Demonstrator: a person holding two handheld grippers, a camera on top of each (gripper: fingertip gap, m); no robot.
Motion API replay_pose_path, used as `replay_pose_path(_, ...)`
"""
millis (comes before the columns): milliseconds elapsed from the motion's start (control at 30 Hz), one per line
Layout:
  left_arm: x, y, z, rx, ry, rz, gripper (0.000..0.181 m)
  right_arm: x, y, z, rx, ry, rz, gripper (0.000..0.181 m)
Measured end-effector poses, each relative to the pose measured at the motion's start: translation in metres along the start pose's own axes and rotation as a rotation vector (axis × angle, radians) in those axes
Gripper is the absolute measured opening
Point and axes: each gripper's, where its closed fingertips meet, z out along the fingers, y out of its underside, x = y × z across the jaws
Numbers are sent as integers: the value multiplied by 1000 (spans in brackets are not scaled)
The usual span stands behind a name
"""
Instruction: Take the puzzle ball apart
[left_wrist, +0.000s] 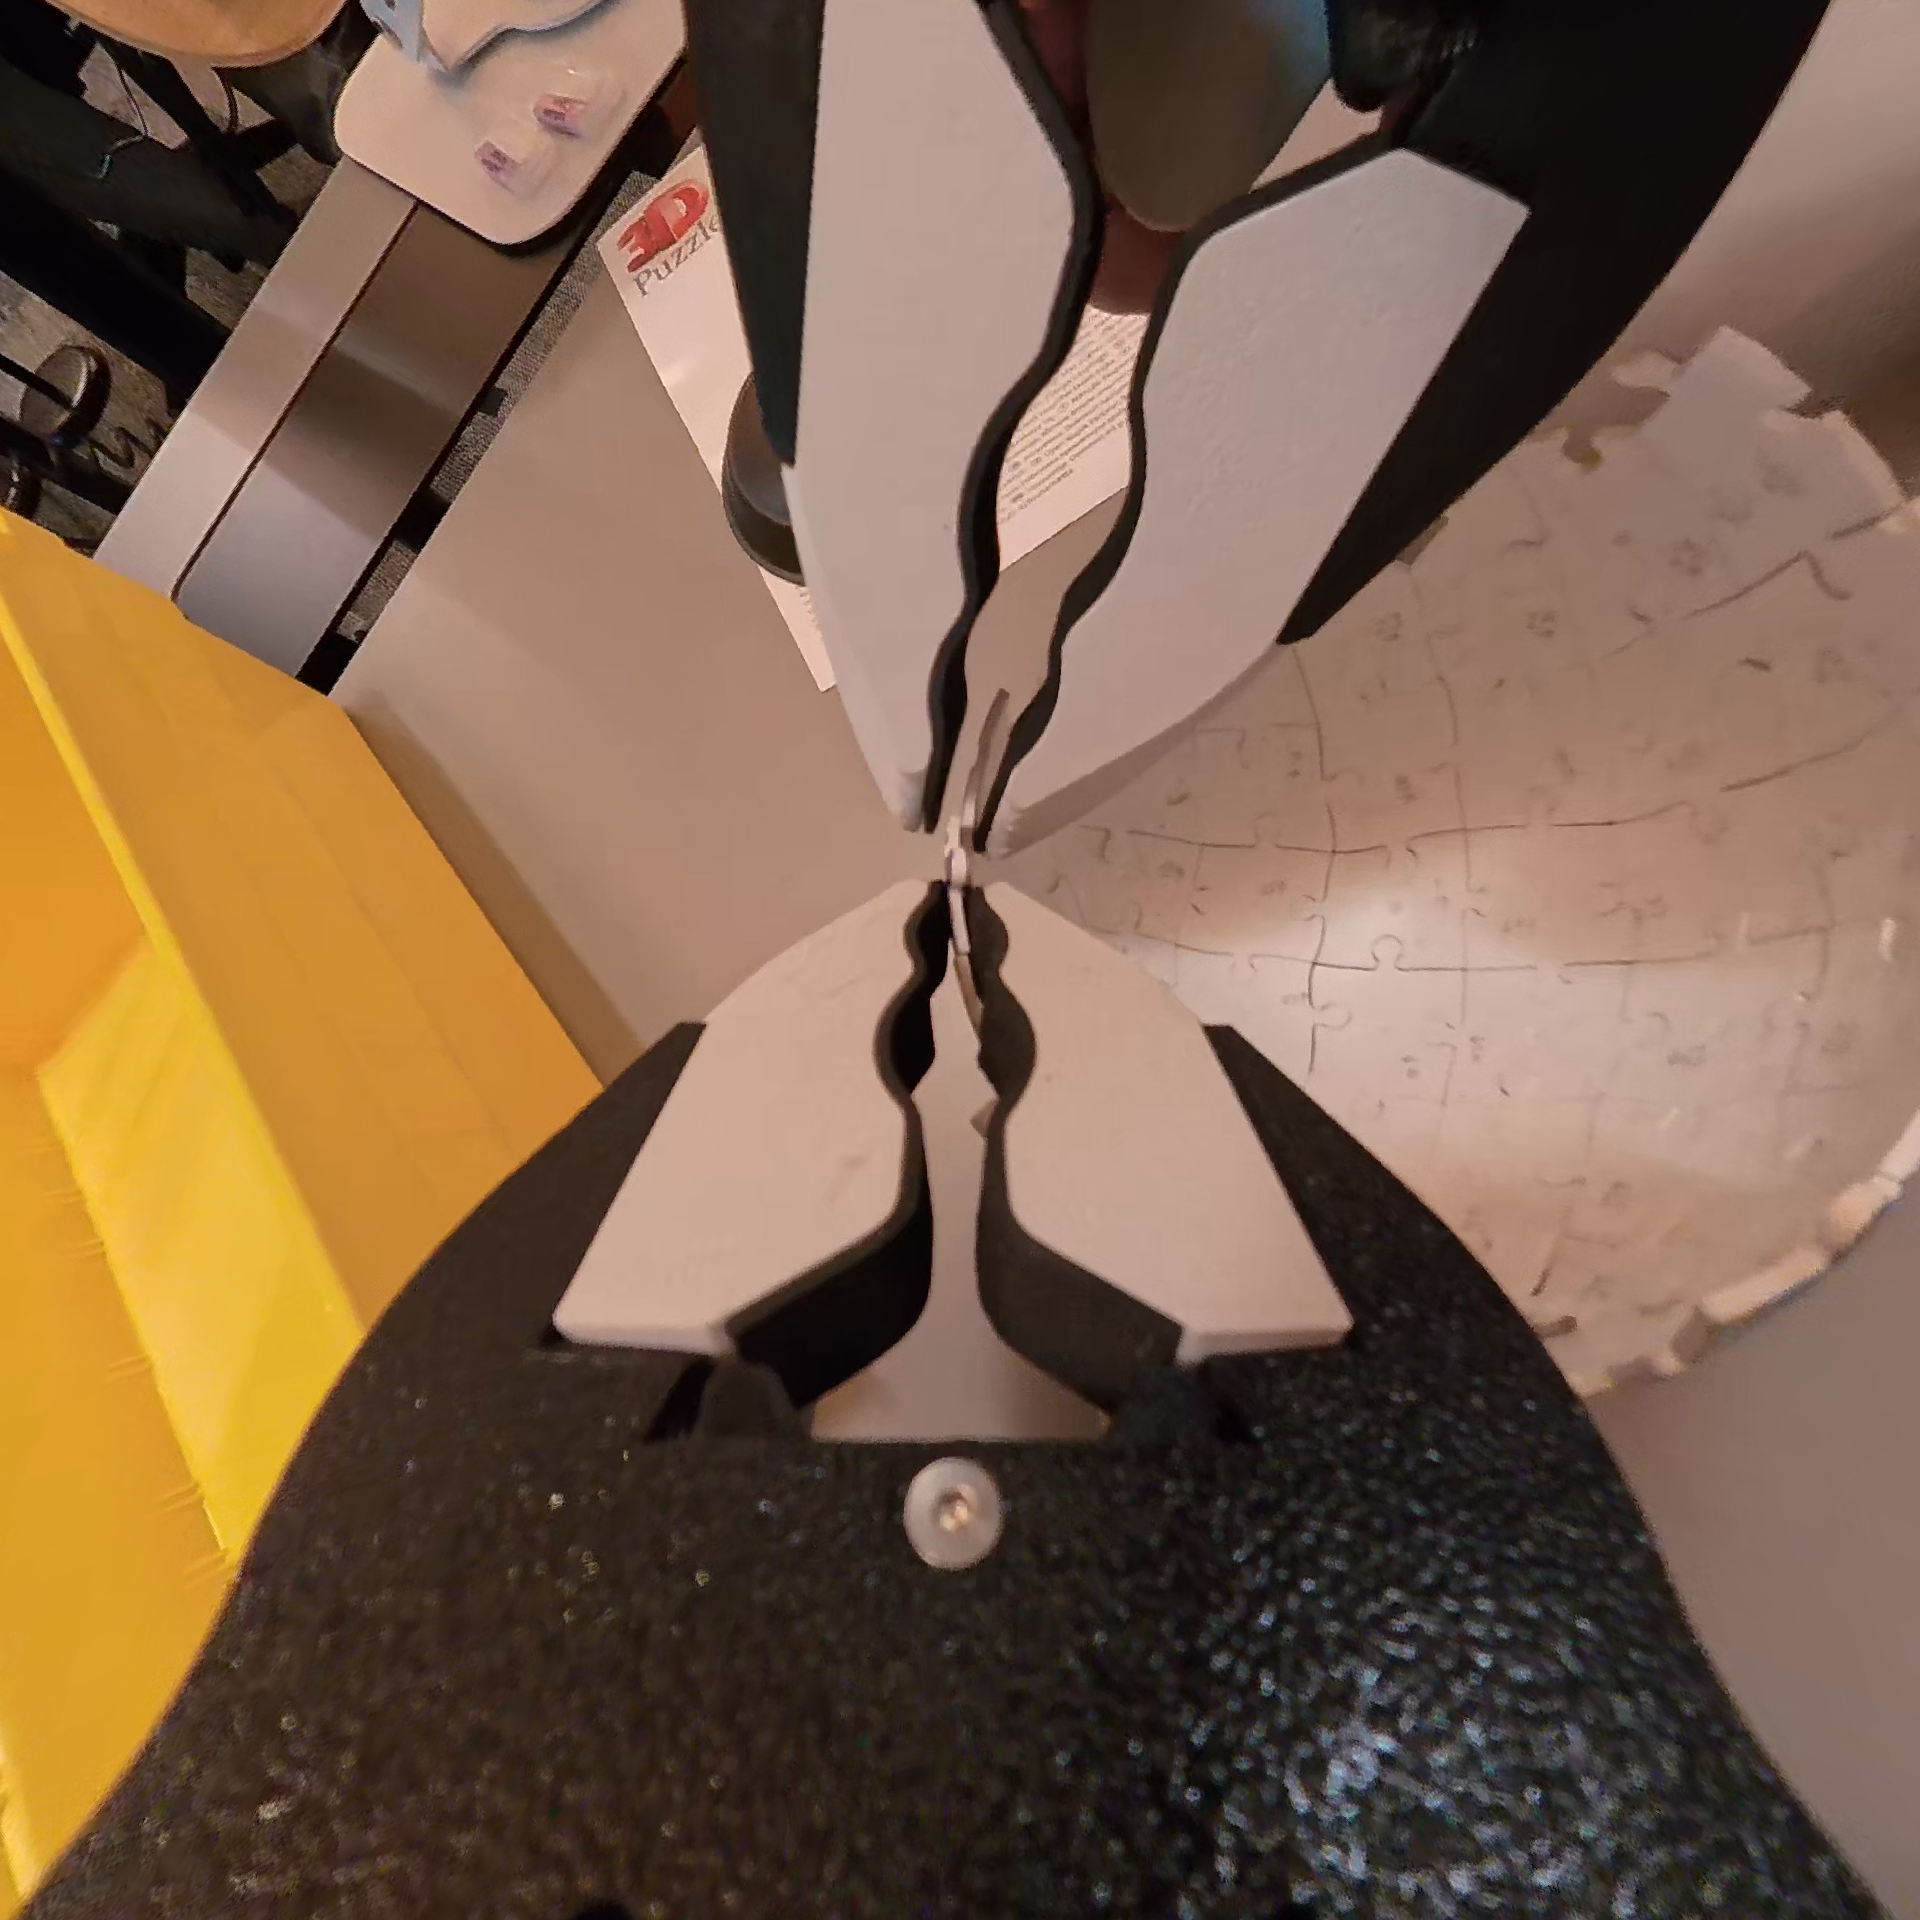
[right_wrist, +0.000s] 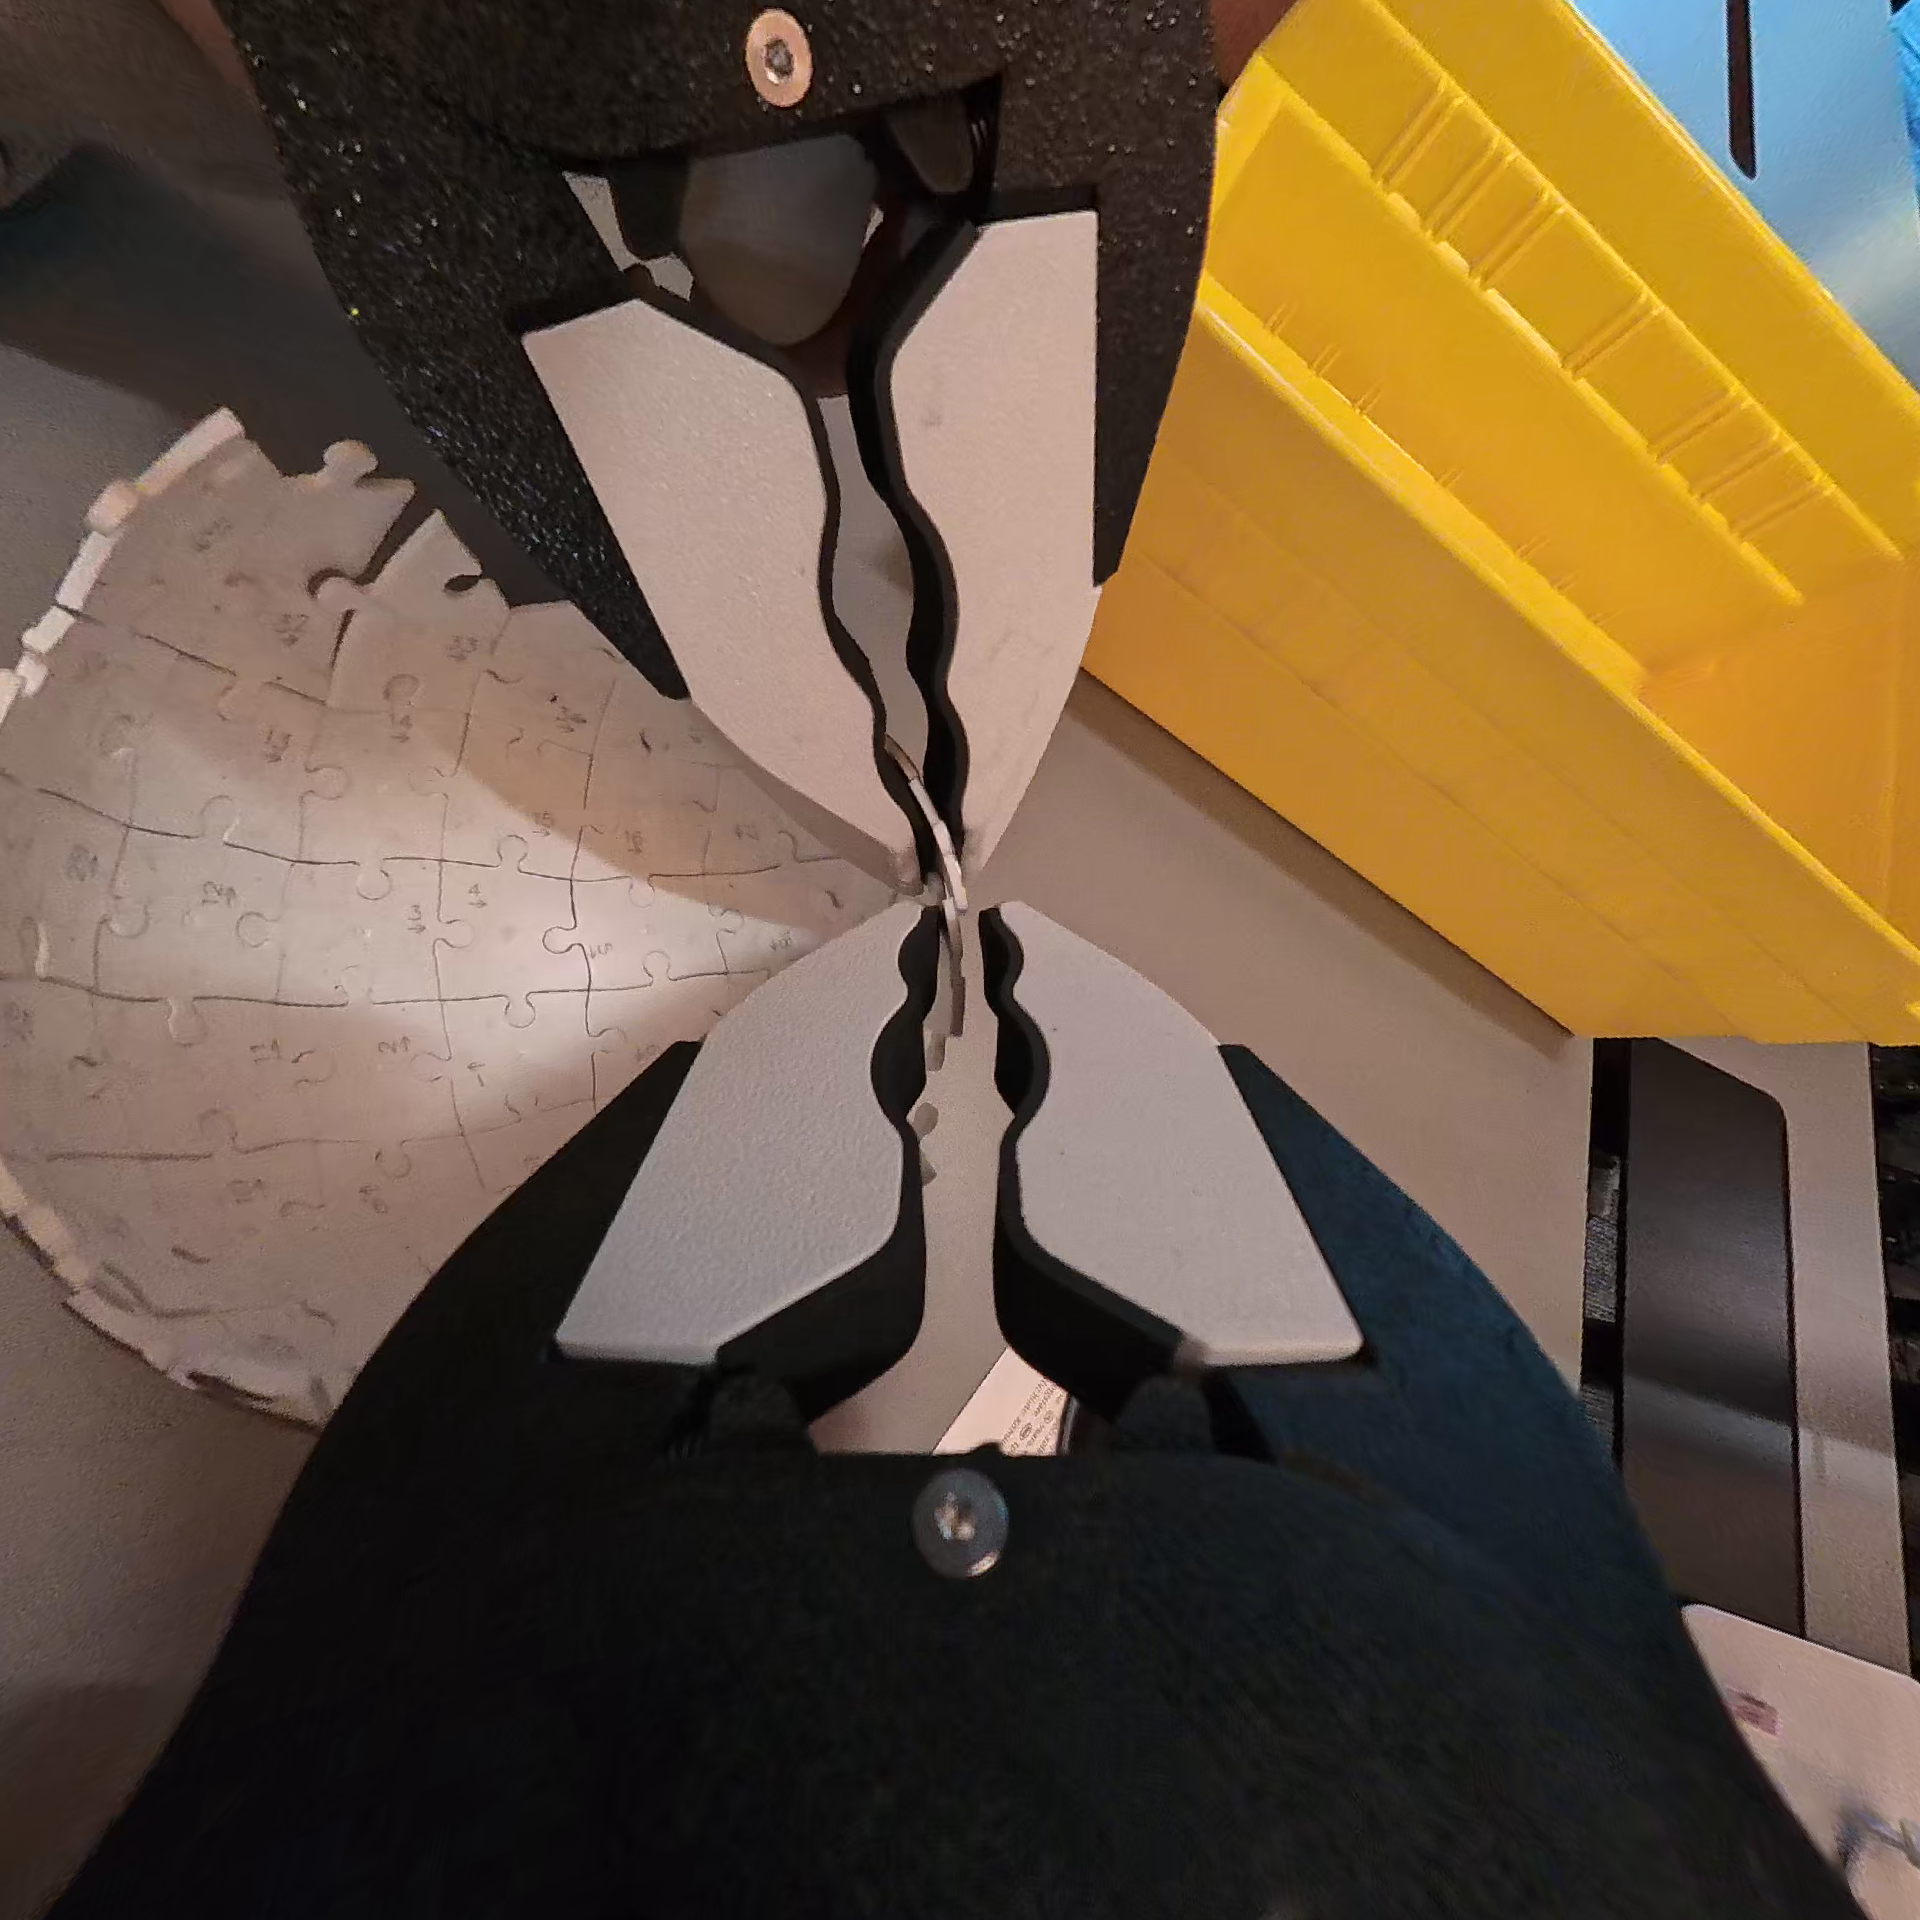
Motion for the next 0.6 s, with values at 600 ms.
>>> replay_pose_path(600,-1,0,1,16,-10,9,2,0,2,-1,44,-47,95,4)
